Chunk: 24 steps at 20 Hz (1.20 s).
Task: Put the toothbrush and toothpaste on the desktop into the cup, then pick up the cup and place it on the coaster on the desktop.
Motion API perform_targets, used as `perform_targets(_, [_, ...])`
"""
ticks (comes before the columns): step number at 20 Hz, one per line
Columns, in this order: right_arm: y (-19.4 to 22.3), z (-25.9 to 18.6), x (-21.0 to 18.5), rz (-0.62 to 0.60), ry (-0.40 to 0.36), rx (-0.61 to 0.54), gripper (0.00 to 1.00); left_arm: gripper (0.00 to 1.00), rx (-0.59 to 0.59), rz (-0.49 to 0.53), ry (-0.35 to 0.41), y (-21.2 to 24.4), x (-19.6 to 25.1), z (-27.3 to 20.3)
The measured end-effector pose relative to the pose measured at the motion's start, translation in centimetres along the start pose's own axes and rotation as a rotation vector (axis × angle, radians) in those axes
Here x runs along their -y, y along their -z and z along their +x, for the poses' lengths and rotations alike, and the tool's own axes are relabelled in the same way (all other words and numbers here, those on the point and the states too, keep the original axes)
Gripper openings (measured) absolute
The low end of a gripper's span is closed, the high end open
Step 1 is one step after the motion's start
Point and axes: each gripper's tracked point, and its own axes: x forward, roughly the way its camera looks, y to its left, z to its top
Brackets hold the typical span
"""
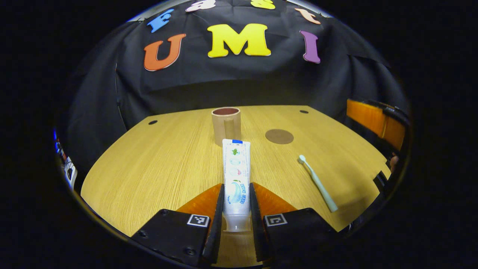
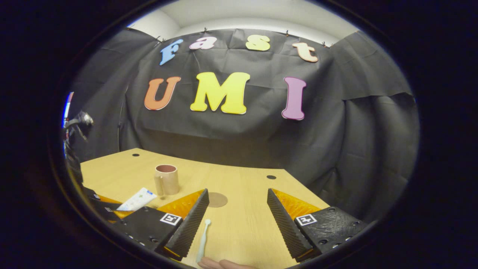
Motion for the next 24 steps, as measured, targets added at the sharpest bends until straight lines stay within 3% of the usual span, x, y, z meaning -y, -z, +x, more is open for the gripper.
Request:
perform_targets(2, [1.5, 0.7, -0.5, -0.009, 0.003, -0.048, 0.95, 0.4, 0.087, -0.023, -0.012, -2.6, -0.2, -0.1])
perform_targets(5, [4.5, 2.0, -1.1, -0.055, 0.006, -0.143, 0.94, 0.39, 0.194, -0.043, -0.033, -2.9, -0.4, -2.6])
perform_targets(8, [7.9, 3.2, -2.4, -0.049, -0.026, -0.249, 0.94, 0.39, 0.28, -0.068, -0.046, -4.2, -1.1, -4.1])
perform_targets(9, [8.9, 3.5, -3.1, -0.034, -0.047, -0.287, 0.94, 0.39, 0.303, -0.079, -0.047, -6.5, -1.2, -3.3])
perform_targets(12, [12.3, 4.2, -5.0, 0.037, -0.093, -0.417, 0.92, 0.39, 0.309, -0.071, -0.04, -4.7, -1.0, -4.6])
perform_targets(14, [13.9, 4.1, -5.3, 0.046, -0.083, -0.483, 0.92, 0.39, 0.286, -0.067, -0.032, -4.3, -0.9, -4.5])
perform_targets(18, [15.3, 4.4, -6.1, 0.097, -0.099, -0.527, 0.72, 0.39, 0.274, -0.069, -0.029, -4.3, -0.9, -4.3])
perform_targets(20, [15.5, 4.6, -6.0, 0.114, -0.097, -0.53, 0.51, 0.39, 0.271, -0.077, -0.028, -4.2, -0.8, -4.2])
perform_targets(23, [15.3, 4.9, -6.2, 0.111, -0.112, -0.519, 0.43, 0.39, 0.259, -0.084, -0.033, -3.9, -0.9, -3.9])
perform_targets(24, [15.4, 5.1, -6.2, 0.119, -0.116, -0.509, 0.3, 0.39, 0.257, -0.089, -0.032, -3.9, -0.9, -3.9])
